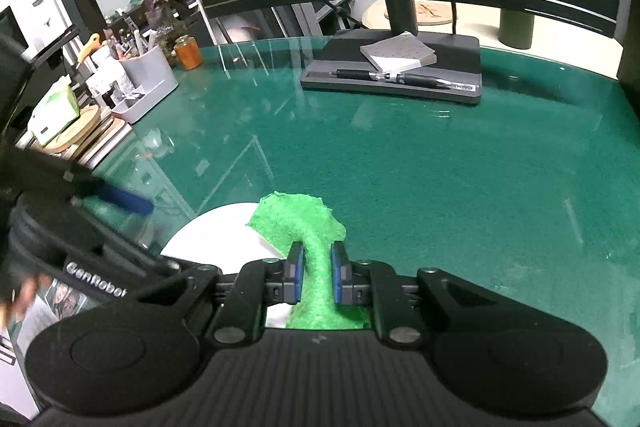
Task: Clean bowl
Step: 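Rub the green cloth across the plate face with the right gripper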
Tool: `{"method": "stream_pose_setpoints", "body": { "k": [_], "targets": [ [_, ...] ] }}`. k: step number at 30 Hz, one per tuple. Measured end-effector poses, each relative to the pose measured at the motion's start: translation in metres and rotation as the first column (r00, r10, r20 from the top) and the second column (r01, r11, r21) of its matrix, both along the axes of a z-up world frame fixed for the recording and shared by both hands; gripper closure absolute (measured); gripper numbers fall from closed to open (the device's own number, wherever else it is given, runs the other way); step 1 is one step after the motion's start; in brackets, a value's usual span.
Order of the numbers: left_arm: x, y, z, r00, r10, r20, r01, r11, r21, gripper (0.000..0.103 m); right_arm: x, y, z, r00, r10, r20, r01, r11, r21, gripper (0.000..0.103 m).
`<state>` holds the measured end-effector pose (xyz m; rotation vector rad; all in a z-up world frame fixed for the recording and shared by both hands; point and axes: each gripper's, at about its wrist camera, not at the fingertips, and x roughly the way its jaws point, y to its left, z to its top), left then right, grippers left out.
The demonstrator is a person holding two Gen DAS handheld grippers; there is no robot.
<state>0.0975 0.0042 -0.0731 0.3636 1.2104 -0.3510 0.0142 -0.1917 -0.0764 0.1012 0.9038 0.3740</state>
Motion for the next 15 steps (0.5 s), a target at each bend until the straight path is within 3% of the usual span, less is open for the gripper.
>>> {"method": "stream_pose_setpoints", "body": {
  "k": [2,4,5,9,15],
  "targets": [
    [0.003,-0.005,0.002,0.999,-0.029,-0.032,0.029,0.999,-0.018,0.056,0.0,0.001,0.0,1.0,0.002,0.001,-0.002,1.0,0.0,0.09],
    [0.001,-0.013,0.002,0.997,-0.071,-0.033,0.071,0.997,-0.008,0.072,0.001,0.002,0.0,1.0,0.008,0.002,-0.008,1.0,-0.003,0.09],
    [-0.002,-0.021,0.002,0.993,-0.113,-0.029,0.113,0.994,0.003,0.089,0.001,0.002,0.0,1.0,0.011,0.002,-0.011,1.0,-0.005,0.09],
    [-0.008,-0.031,0.0,0.99,-0.138,-0.002,0.138,0.99,0.039,0.089,0.005,0.008,0.002,1.0,0.026,0.006,-0.026,0.999,-0.024,0.09],
    [-0.006,-0.029,-0.002,0.992,-0.123,-0.001,0.123,0.992,0.027,0.089,-0.007,0.001,0.007,1.0,0.01,0.004,-0.01,1.0,-0.016,0.09]
  ]
}}
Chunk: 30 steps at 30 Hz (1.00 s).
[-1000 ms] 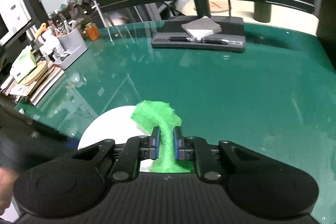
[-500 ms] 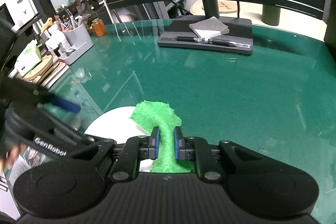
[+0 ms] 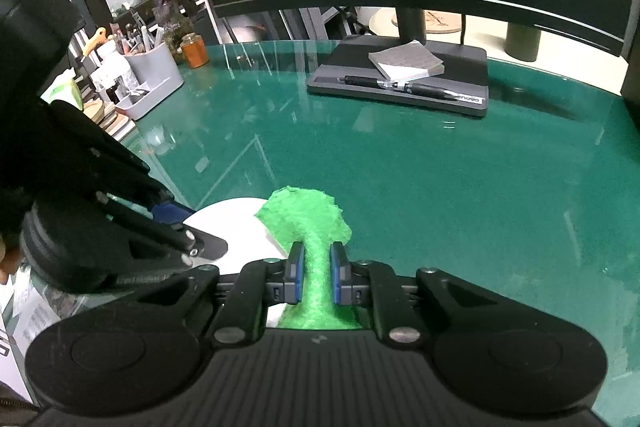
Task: Clean bowl
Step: 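Rub the green cloth across the plate face with the right gripper, then sweep the cloth over the plate rim near the left gripper with the right gripper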
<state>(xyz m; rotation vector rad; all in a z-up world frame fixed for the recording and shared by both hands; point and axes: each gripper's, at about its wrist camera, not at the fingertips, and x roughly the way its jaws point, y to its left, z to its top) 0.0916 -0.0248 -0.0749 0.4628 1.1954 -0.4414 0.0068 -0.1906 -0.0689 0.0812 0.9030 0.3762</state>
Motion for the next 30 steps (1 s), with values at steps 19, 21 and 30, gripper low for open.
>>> {"method": "stream_pose_setpoints", "body": {
  "k": [19,21,30],
  "targets": [
    [-0.008,0.003,-0.003,0.998,0.049,-0.043,-0.051,0.997,-0.061,0.083,-0.002,-0.005,-0.003,0.995,-0.087,-0.052,0.088,0.996,0.024,0.09],
    [-0.009,0.003,-0.004,0.998,0.048,-0.045,-0.051,0.996,-0.066,0.083,-0.012,-0.01,0.0,0.993,-0.101,-0.059,0.104,0.994,0.046,0.09],
    [-0.007,0.006,-0.006,0.998,0.036,-0.049,-0.04,0.995,-0.087,0.083,-0.043,-0.006,0.014,0.998,-0.054,-0.023,0.055,0.998,0.039,0.097]
  ]
}}
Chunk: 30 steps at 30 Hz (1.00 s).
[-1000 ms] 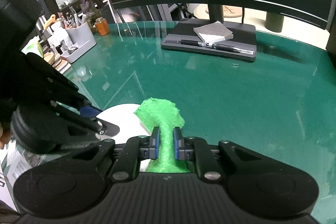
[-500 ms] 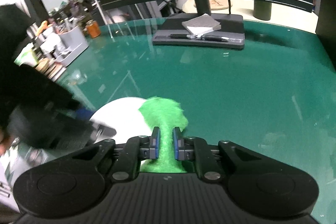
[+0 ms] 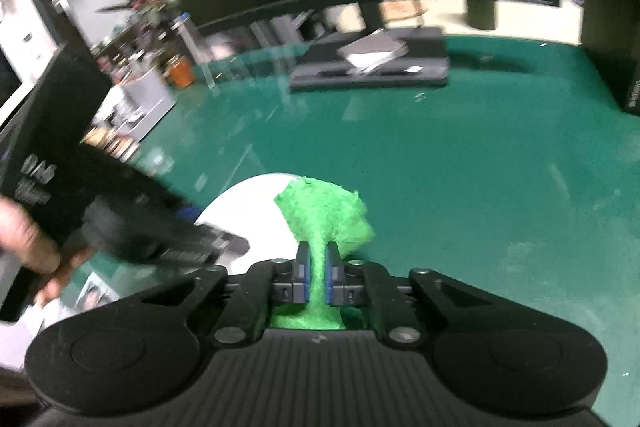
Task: Clean bowl
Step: 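Sweep the cloth over the plate rim near the left gripper with the right gripper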
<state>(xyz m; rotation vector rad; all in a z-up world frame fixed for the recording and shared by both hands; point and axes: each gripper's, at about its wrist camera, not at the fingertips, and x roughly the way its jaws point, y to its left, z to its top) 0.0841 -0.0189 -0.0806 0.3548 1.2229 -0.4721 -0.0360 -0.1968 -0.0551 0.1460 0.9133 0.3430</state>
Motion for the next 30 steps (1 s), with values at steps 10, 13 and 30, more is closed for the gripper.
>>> {"method": "stream_pose_setpoints", "body": {
  "k": [10,13,30],
  "targets": [
    [0.003,0.001,-0.003,1.0,-0.001,-0.024,0.001,1.0,-0.013,0.081,-0.012,0.013,0.002,0.965,0.231,0.126,-0.219,0.971,-0.099,0.097],
    [0.003,0.001,-0.003,1.0,-0.001,-0.024,0.001,1.0,-0.01,0.081,-0.004,0.008,-0.002,0.962,0.227,0.152,-0.208,0.969,-0.132,0.097],
    [0.003,0.006,-0.004,0.999,0.029,-0.038,-0.03,0.999,-0.029,0.08,0.004,0.011,-0.007,0.954,0.255,0.159,-0.249,0.967,-0.06,0.097]
  ]
}}
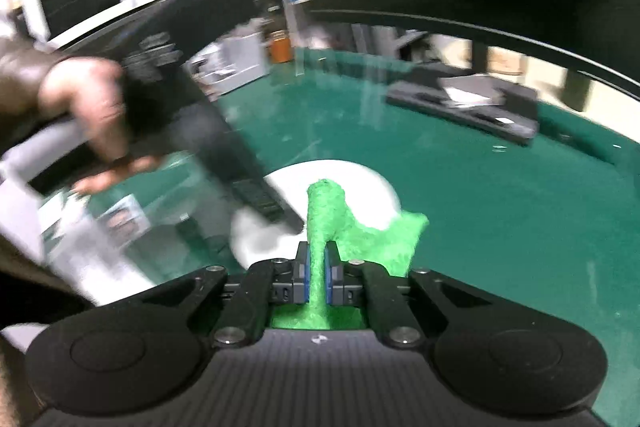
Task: Clean bowl
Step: 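Sweep the cloth over the plate rim near the left gripper with the right gripper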
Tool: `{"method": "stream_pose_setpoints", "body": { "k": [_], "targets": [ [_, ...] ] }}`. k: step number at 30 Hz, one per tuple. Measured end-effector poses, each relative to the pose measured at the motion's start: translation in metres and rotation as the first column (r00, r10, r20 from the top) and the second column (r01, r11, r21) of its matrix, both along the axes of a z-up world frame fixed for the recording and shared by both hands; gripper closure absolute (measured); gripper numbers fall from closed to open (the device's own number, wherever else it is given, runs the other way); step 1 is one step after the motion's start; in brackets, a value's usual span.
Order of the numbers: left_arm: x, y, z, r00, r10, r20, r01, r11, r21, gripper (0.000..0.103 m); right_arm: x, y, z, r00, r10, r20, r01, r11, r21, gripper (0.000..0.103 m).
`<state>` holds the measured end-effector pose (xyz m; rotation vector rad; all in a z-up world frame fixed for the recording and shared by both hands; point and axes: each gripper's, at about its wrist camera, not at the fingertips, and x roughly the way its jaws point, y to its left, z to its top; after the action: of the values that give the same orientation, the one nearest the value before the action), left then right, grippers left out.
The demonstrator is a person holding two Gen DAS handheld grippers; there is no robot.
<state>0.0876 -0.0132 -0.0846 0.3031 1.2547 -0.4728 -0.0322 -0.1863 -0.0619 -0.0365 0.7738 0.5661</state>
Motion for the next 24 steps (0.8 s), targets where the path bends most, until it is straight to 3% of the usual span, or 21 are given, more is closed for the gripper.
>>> {"method": "stream_pose_setpoints", "body": {
  "k": [3,7,10,14,18,21,24],
  "targets": [
    [-0.001,0.001,-0.001,1.0,0.005,-0.001,-0.005,1.0,-0.004,0.08,-0.003,0.011,0.002,1.0,-0.003,-0.016,0.002,1.0,-0.016,0.096],
    [-0.003,0.002,-0.002,1.0,0.009,-0.001,-0.009,1.0,-0.01,0.08,-0.019,0.022,0.002,0.995,0.077,-0.058,-0.074,0.996,0.053,0.096],
    [-0.005,0.005,-0.002,1.0,0.015,-0.006,-0.015,1.0,-0.014,0.08,-0.012,0.012,0.0,0.997,0.028,-0.075,-0.023,0.997,0.068,0.096],
    [-0.012,0.005,-0.002,0.999,0.006,-0.045,-0.008,0.999,-0.036,0.078,0.007,-0.008,-0.005,0.999,-0.043,-0.031,0.045,0.998,0.041,0.099],
    [-0.013,0.008,-0.002,0.998,0.024,-0.052,-0.026,0.998,-0.054,0.078,0.016,-0.006,-0.005,0.999,-0.039,-0.019,0.039,0.999,0.009,0.097],
    [-0.005,0.016,0.004,0.996,0.092,-0.019,-0.093,0.991,-0.095,0.078,0.014,-0.004,-0.003,1.0,-0.024,-0.015,0.024,1.0,0.001,0.096],
    [-0.002,0.014,0.0,0.996,0.082,-0.038,-0.085,0.994,-0.075,0.079,0.005,0.003,-0.001,0.999,-0.015,-0.032,0.015,1.0,0.004,0.096]
  ]
}}
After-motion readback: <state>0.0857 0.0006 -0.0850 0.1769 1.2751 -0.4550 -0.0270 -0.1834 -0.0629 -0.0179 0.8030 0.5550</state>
